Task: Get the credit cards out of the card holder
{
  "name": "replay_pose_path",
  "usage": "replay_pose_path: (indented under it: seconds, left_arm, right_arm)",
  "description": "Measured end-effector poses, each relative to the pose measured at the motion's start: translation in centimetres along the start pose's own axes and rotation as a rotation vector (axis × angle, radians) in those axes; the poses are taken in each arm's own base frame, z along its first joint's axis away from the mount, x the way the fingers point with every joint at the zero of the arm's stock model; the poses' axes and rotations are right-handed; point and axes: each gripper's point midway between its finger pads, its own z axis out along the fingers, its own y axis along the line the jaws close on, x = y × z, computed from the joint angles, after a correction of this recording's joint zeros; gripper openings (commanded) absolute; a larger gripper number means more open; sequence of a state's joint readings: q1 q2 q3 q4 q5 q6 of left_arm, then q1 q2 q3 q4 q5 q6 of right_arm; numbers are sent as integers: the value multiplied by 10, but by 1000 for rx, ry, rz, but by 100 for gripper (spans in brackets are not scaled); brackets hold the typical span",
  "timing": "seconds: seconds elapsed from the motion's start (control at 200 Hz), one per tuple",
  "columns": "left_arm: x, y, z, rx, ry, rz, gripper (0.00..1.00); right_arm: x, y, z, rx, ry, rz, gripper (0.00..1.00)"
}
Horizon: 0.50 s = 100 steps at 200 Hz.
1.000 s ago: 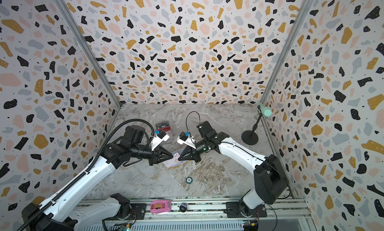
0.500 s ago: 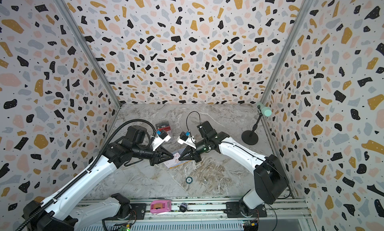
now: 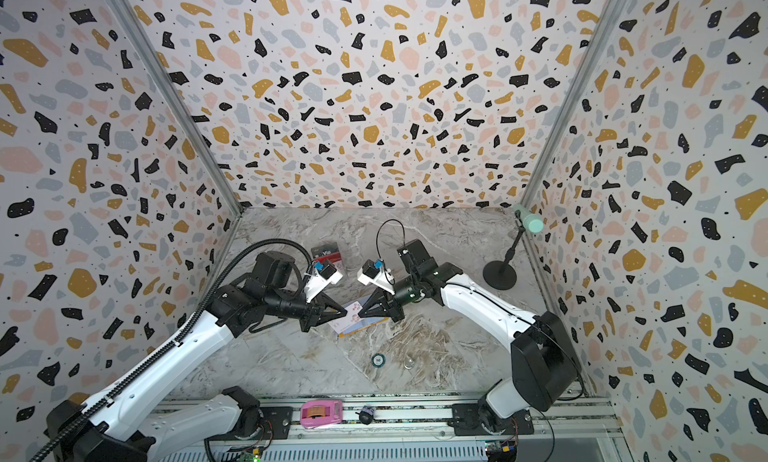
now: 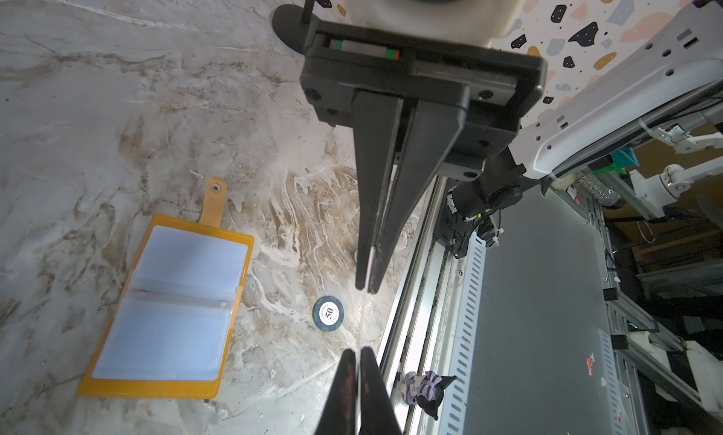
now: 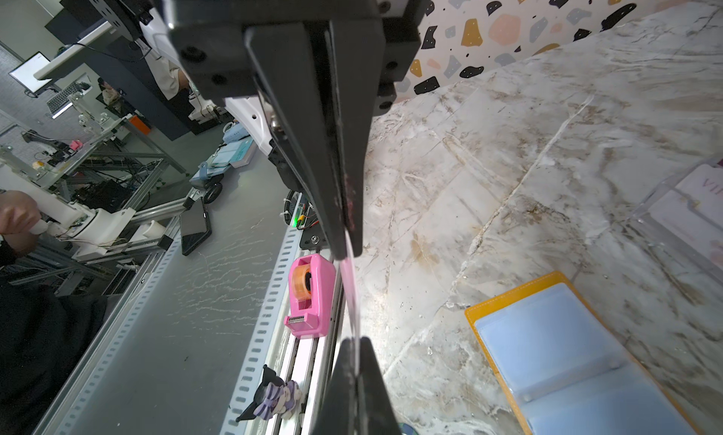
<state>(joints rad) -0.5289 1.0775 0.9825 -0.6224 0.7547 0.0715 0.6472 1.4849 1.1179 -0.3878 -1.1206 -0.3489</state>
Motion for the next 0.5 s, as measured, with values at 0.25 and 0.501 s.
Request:
replay_pose_path:
  seconds: [0.25, 0.501]
  left_arm:
    - [1, 2, 1, -14, 7, 12, 0]
    - [3, 20, 0, -128, 20, 13, 0]
  right_arm:
    - [2, -4, -1, 19, -9, 14, 26]
    - [13, -15, -16, 153, -26, 57, 55]
